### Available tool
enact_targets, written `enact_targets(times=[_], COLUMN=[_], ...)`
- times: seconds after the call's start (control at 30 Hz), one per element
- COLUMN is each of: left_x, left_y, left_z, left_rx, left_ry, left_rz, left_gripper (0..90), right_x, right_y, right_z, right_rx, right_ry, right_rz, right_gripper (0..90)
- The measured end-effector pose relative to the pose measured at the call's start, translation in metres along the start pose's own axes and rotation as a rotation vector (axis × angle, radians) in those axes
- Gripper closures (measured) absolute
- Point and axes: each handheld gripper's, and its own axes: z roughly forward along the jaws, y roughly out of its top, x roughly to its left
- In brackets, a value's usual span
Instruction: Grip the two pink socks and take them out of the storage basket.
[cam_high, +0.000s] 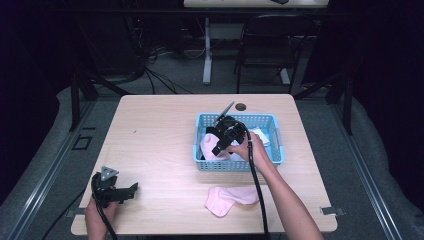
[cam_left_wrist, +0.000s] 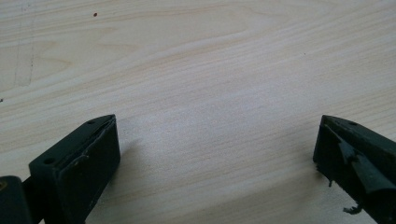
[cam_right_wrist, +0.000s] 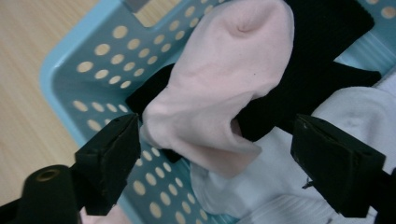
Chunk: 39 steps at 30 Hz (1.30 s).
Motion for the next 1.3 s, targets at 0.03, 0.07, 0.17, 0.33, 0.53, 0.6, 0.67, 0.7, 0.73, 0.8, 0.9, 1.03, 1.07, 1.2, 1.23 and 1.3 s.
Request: enact_targets(times=[0.03,0.07,0.17,0.33,0.53,0.6,0.67,0.7,0.73,0.8,0.9,1.03,1.07,1.2,1.23,1.3], left_x=[0.0,0.0,0.0,0.0,0.0,0.0,0.0,0.0,0.0,0.0,0.0,0.0,0.0,0.0,0.0,0.0], left_y=[0.0,0.0,0.0,0.0,0.0,0.0,0.0,0.0,0.0,0.0,0.0,0.0,0.0,0.0,0.0,0.0], left_z=[0.0,0.0,0.0,0.0,0.0,0.0,0.0,0.0,0.0,0.0,0.0,0.0,0.0,0.0,0.0,0.0], left_rx=[0.002,0.0,0.002,-0.001,-0.001,-0.001,-0.001,-0.001,-0.001,-0.001,-0.001,-0.001,-0.001,-0.001,-0.001,-0.001], left_ry=[0.0,0.0,0.0,0.001,0.002,0.002,0.002,0.002,0.002,0.002,0.002,0.002,0.002,0.003,0.003,0.003], left_rz=[0.002,0.0,0.003,0.001,0.002,0.001,0.002,0.001,0.001,0.001,0.001,0.001,0.002,0.002,0.002,0.002], left_gripper=[0.7,0.6,0.6,0.7,0.7,0.7,0.7,0.6,0.7,0.7,0.7,0.7,0.6,0.6,0.6,0.6], right_x=[-0.001,-0.002,-0.003,-0.003,-0.001,0.0,0.0,0.0,0.0,0.0,0.0,-0.001,-0.001,-0.002,-0.002,-0.003], right_y=[0.002,0.003,0.004,0.005,0.004,0.003,0.001,0.001,0.001,-0.001,-0.002,-0.005,-0.006,-0.012,-0.013,-0.016], right_z=[0.003,0.009,0.014,0.021,0.019,0.016,0.013,0.011,0.007,0.0,-0.011,-0.026,-0.03,-0.042,-0.045,-0.052], right_rx=[0.026,0.036,0.057,0.1,0.09,0.093,0.079,0.072,0.069,0.041,0.033,-0.005,-0.001,-0.03,-0.033,-0.049], right_ry=[-0.01,-0.009,-0.012,-0.024,-0.035,-0.042,-0.036,-0.035,-0.035,-0.034,-0.042,-0.049,-0.056,-0.058,-0.058,-0.061], right_rz=[-0.009,0.0,-0.008,-0.011,-0.004,-0.008,-0.004,-0.006,-0.007,-0.006,-0.014,-0.01,-0.019,-0.011,-0.013,-0.008], right_gripper=[21.6,26.5,32.2,57.1,80.2,83.9,85.5,86.0,86.4,86.9,87.3,87.4,87.4,87.5,87.5,87.5])
